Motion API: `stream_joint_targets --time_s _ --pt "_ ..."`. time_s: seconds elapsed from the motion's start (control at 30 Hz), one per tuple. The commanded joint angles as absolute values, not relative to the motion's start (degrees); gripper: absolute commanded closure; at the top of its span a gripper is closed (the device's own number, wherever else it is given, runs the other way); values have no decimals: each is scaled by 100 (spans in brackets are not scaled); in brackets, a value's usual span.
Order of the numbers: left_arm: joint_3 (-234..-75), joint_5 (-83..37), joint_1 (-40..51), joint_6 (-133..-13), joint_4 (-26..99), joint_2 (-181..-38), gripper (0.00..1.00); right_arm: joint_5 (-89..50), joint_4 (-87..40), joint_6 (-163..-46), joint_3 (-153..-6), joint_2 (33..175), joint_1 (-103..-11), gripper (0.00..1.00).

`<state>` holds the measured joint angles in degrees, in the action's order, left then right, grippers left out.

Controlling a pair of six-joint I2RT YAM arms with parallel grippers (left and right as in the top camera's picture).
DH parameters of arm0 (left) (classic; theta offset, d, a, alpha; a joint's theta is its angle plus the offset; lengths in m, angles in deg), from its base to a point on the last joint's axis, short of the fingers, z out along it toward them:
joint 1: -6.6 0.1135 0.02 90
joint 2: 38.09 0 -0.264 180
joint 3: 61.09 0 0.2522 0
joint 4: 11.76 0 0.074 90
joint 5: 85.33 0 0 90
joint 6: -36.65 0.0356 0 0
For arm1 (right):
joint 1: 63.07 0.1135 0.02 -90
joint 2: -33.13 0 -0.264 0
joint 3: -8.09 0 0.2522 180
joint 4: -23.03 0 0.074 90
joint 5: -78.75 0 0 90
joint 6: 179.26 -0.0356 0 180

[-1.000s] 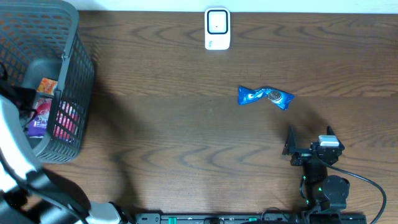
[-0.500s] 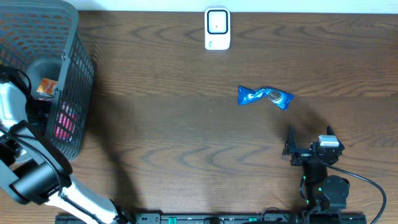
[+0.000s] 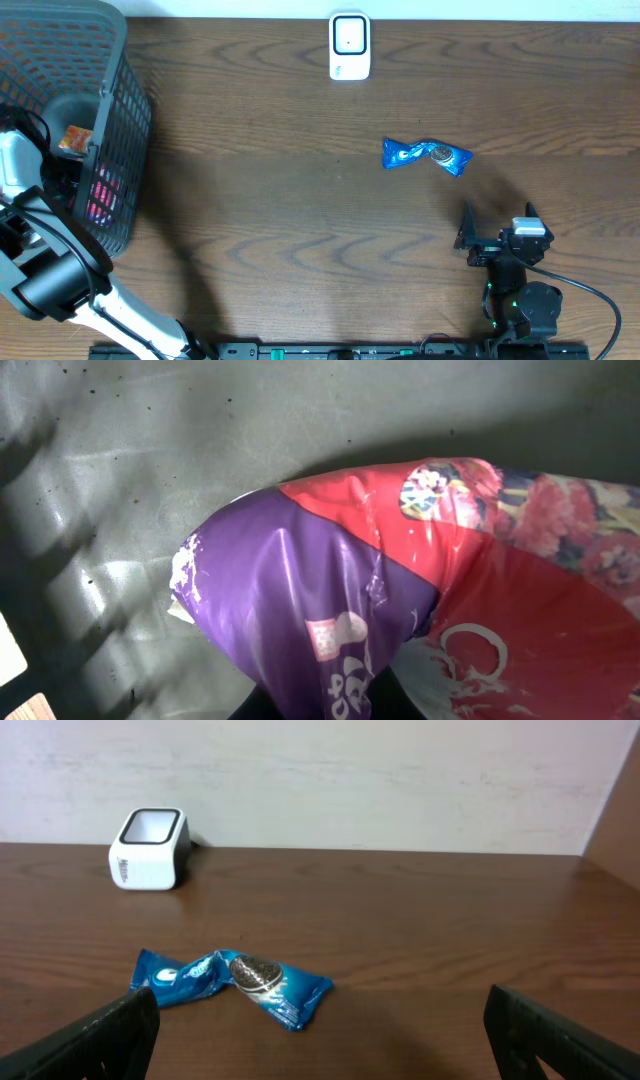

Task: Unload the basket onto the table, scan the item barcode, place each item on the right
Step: 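Grasp the pink and purple bag in the basket with the left gripper, then carry the pink bag to the scanner and release it on table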

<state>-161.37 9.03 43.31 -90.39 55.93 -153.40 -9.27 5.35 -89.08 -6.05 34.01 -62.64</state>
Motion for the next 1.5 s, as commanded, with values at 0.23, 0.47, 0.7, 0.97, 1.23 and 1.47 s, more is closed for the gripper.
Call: stream_joint_targets --time_s 0.23,0.47,0.7,0.97,1.23,1.47 --pt "-16434 -437 4370 -8250 4878 -13707 93 -920 515 -9006 -599 3377 -6304 1" --pt "-16434 -461 4359 -8232 4262 -12050 93 -920 515 -9006 -599 3377 -6304 1" --pt "-16434 -2037 3916 -8116 3534 -10848 93 -920 515 -9006 -599 3377 -6304 1" --pt "-16417 -2765 1535 -7701 3318 -10962 93 -920 515 -9006 -599 3377 -6304 1" --pt "-16417 -1687 -591 -6831 3556 -12682 93 -920 515 -9006 -599 3377 -6304 1" --pt "-16417 -822 -1503 -6818 3134 -14533 93 -920 515 -9006 -599 3377 -6304 1"
